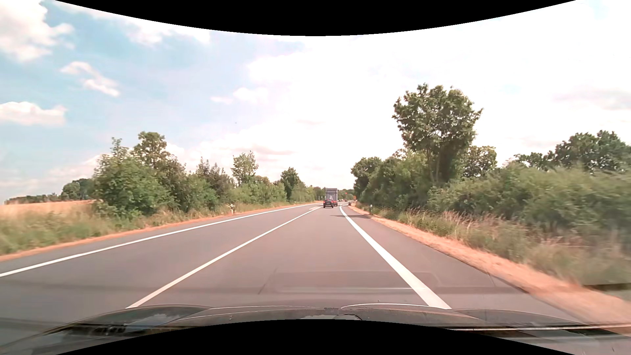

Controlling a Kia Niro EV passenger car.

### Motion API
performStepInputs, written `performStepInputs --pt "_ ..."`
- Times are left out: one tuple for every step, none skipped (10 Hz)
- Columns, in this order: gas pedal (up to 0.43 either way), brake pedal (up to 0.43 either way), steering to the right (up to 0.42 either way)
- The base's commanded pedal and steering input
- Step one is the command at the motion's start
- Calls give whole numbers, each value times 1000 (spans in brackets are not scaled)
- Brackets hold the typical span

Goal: Follow the waypoints while adhering to traffic rules and regulations

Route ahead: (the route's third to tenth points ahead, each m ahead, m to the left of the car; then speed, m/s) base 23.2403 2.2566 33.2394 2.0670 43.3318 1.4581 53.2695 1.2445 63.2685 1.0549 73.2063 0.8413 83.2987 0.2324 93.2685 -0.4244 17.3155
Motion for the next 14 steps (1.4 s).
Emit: performStepInputs --pt "189 0 2" --pt "189 0 2" --pt "189 0 2" --pt "189 0 2" --pt "189 0 2" --pt "189 0 2" --pt "189 0 2" --pt "189 0 2" --pt "189 0 2" --pt "189 0 3" --pt "189 0 3" --pt "177 0 3" --pt "177 0 3" --pt "177 0 4"
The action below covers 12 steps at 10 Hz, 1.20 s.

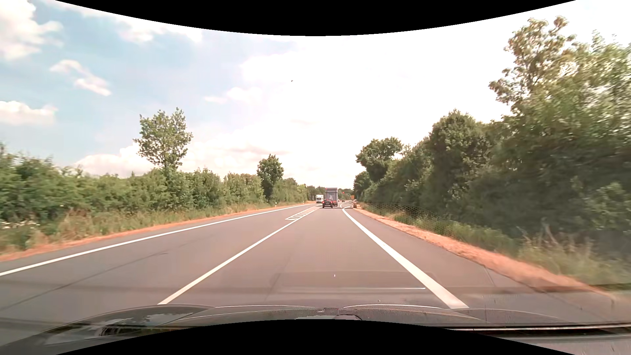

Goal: Follow the waypoints while adhering to traffic rules and regulations

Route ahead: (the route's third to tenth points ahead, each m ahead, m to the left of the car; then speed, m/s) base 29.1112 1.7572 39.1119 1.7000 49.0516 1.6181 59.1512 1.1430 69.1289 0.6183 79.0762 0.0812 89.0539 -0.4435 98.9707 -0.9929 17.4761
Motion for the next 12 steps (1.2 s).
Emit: performStepInputs --pt "177 0 4" --pt "177 0 5" --pt "177 0 6" --pt "169 0 6" --pt "169 0 6" --pt "169 0 6" --pt "157 0 6" --pt "157 0 6" --pt "157 0 6" --pt "157 0 6" --pt "157 0 6" --pt "157 0 6"
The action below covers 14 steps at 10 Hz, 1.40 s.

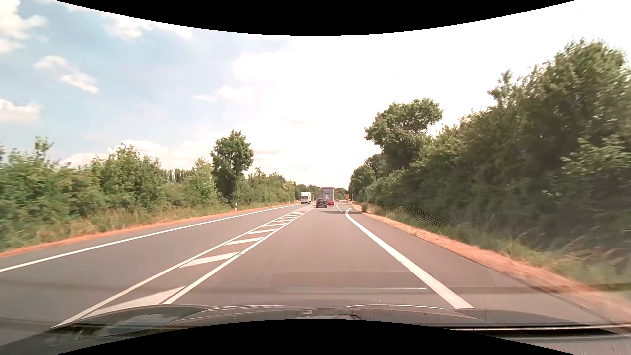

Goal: Follow the waypoints while adhering to traffic rules and regulations

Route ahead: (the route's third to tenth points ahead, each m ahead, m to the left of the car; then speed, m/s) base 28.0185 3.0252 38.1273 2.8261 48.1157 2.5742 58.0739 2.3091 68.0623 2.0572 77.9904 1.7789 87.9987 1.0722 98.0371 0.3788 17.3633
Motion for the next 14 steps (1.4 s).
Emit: performStepInputs --pt "150 0 5" --pt "150 0 5" --pt "150 0 6" --pt "150 0 5" --pt "150 0 4" --pt "150 0 1" --pt "150 0 -2" --pt "138 0 -2" --pt "138 0 -3" --pt "138 0 -3" --pt "118 0 -1" --pt "118 0 0" --pt "118 0 0" --pt "118 0 0"
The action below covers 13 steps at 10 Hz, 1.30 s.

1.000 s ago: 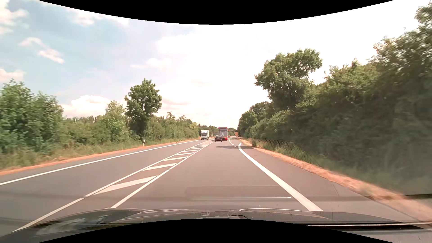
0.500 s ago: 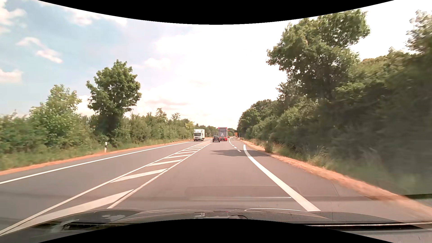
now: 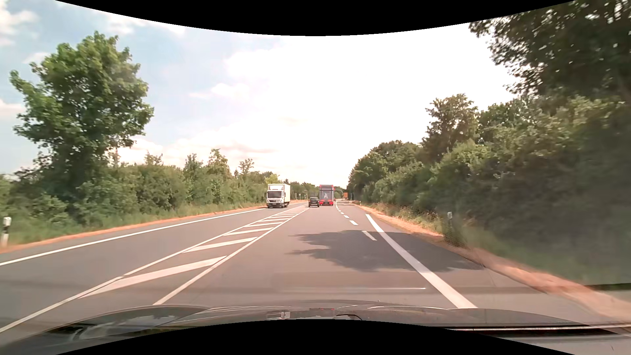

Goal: Follow the waypoints while adhering to traffic rules and regulations

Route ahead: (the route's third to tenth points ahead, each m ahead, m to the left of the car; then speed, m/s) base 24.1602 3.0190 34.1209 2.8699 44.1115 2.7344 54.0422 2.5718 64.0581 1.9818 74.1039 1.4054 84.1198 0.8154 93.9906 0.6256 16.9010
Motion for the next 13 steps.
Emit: performStepInputs --pt "118 0 0" --pt "130 0 0" --pt "138 0 0" --pt "138 0 -9" --pt "138 0 -11" --pt "138 0 -10" --pt "138 0 -9" --pt "138 0 -9" --pt "130 0 -9" --pt "130 0 -9" --pt "130 0 -9" --pt "130 0 -8" --pt "130 0 -8"
